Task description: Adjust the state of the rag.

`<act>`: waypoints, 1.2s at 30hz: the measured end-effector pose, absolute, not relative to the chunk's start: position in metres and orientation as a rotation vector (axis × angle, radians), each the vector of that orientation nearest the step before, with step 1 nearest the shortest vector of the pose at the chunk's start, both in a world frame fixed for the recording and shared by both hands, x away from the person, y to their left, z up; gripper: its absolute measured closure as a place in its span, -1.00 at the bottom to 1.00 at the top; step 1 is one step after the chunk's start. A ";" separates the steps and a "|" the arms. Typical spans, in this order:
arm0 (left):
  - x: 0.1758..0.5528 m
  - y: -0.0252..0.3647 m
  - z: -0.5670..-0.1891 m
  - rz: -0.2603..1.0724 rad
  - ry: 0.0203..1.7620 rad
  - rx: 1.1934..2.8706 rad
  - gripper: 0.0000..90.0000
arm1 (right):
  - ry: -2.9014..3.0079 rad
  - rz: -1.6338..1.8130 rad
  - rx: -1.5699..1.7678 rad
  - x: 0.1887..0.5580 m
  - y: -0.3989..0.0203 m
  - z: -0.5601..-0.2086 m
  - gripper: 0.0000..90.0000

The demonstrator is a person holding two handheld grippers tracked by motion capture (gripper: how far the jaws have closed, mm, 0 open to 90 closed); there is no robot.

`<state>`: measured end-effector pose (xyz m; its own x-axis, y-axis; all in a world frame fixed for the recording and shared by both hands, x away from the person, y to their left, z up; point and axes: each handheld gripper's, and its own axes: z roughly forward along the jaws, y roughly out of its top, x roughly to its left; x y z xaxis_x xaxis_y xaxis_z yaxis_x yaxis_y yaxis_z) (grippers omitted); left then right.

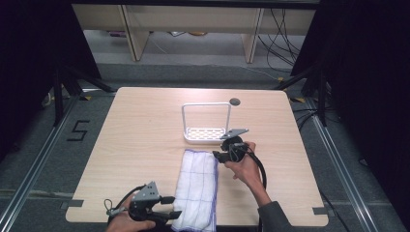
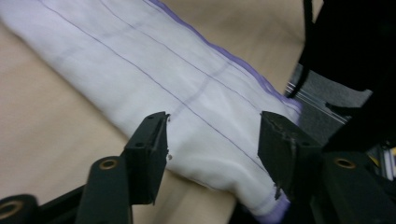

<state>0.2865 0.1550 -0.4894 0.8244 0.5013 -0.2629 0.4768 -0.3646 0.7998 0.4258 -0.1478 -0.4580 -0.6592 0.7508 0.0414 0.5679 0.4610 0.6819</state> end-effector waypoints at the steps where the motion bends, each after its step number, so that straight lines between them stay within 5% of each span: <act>1: 0.300 0.159 -0.484 0.062 0.749 1.986 -0.13 | 2.423 1.006 1.149 0.424 -0.154 -0.456 0.19; 7: 0.359 0.161 -0.482 0.191 0.844 1.991 -0.18 | 2.419 0.989 1.198 0.429 -0.159 -0.460 0.20; 15: 0.416 0.152 -0.497 0.207 0.942 2.007 -0.20 | 2.472 0.975 1.222 0.443 -0.145 -0.478 0.31; 18: 0.421 0.153 -0.497 0.205 0.945 2.028 -0.21 | 2.498 0.954 1.211 0.449 -0.138 -0.486 0.44; 22: 0.426 0.153 -0.499 0.197 0.962 2.022 -0.23 | 2.546 0.940 1.179 0.452 -0.135 -0.490 0.93; 31: 0.429 0.157 -0.500 0.187 0.999 1.976 -0.24 | 2.485 0.953 1.083 0.429 -0.143 -0.462 0.99; 36: 0.431 0.152 -0.502 0.185 0.983 2.005 -0.24 | 2.510 0.846 1.101 0.440 -0.142 -0.485 0.98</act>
<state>0.4307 0.1518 -0.5021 0.6772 0.7007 -0.2245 0.5715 -0.3086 0.7604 0.4404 -0.1420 -0.4846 -0.6737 0.7389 -0.0138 0.5798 0.5400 0.6102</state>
